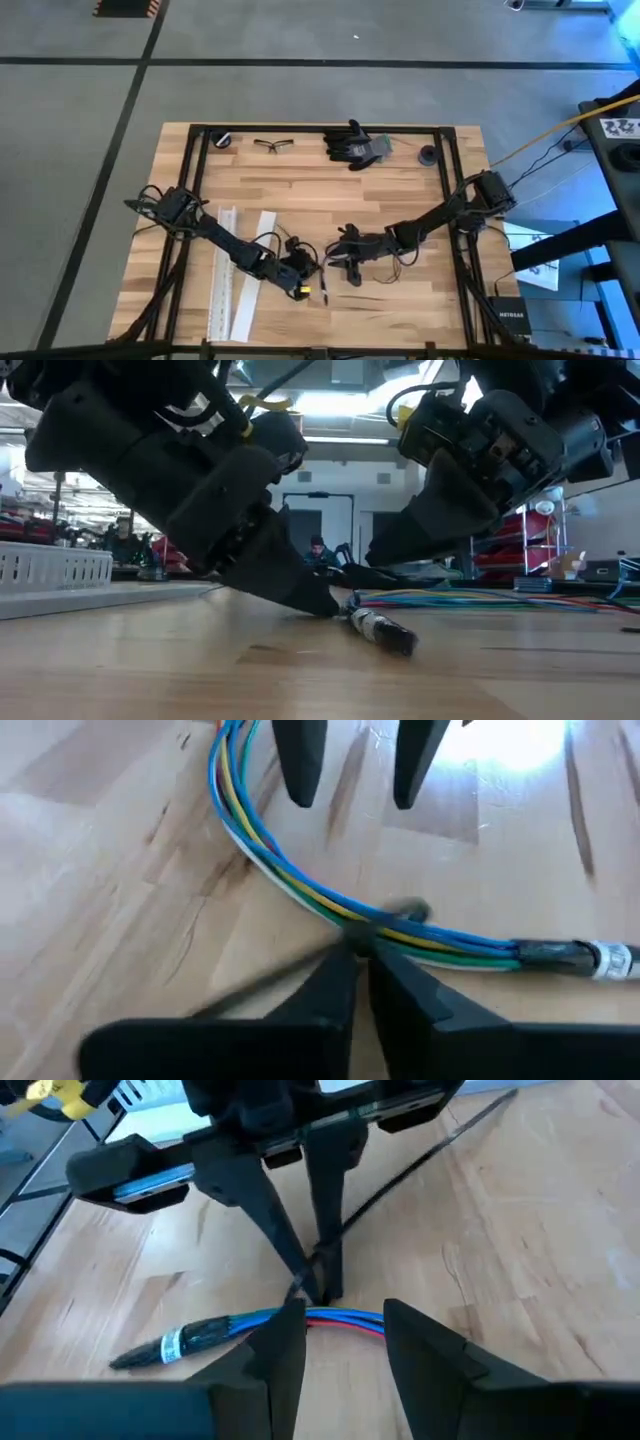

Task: Ziptie cables
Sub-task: Wrap the black zip tie around the cable wires to form a loop

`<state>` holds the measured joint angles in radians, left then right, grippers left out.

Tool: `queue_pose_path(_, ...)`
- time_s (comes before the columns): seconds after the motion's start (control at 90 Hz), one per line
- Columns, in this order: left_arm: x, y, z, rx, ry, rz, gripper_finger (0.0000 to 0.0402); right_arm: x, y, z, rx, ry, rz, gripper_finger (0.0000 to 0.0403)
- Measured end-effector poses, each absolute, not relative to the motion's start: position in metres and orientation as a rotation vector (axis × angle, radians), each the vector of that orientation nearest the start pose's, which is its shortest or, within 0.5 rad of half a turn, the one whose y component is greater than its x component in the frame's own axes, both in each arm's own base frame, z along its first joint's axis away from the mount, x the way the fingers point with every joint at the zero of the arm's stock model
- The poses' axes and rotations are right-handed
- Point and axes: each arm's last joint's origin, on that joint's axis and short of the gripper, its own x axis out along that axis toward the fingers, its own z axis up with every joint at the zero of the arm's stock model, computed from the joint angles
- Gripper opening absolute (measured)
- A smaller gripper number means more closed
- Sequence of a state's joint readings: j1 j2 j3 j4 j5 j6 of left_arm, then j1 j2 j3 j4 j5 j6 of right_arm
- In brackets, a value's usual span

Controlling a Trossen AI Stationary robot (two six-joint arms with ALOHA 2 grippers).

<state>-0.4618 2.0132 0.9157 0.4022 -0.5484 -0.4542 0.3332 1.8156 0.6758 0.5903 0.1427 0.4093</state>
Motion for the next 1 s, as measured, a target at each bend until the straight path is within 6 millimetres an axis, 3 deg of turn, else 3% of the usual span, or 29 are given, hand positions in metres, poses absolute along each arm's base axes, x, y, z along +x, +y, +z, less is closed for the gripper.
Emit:
queue_pose_path(0.311, 0.338, -0.149, 0.095, -0.014, 0.582, 0.185, 0.0, 0.309, 0.1, 0.115, 0.3, 0.533, 0.078, 0.0122)
queue_pose_path(0.611, 0.34, -0.148, 0.097, -0.003, 0.579, 0.171, 0.0, 0.327, 0.077, 0.118, 0.482, 0.523, 0.089, 0.0122)
queue_pose_path(0.811, 0.341, -0.148, 0.098, -0.004, 0.576, 0.171, 0.0, 0.353, 0.089, 0.11, 0.502, 0.571, 0.208, 0.0122)
queue_pose_path(1.0, 0.34, -0.148, 0.097, 0.0, 0.584, 0.171, 0.0, 0.362, 0.09, 0.107, 0.47, 0.612, 0.196, 0.0122)
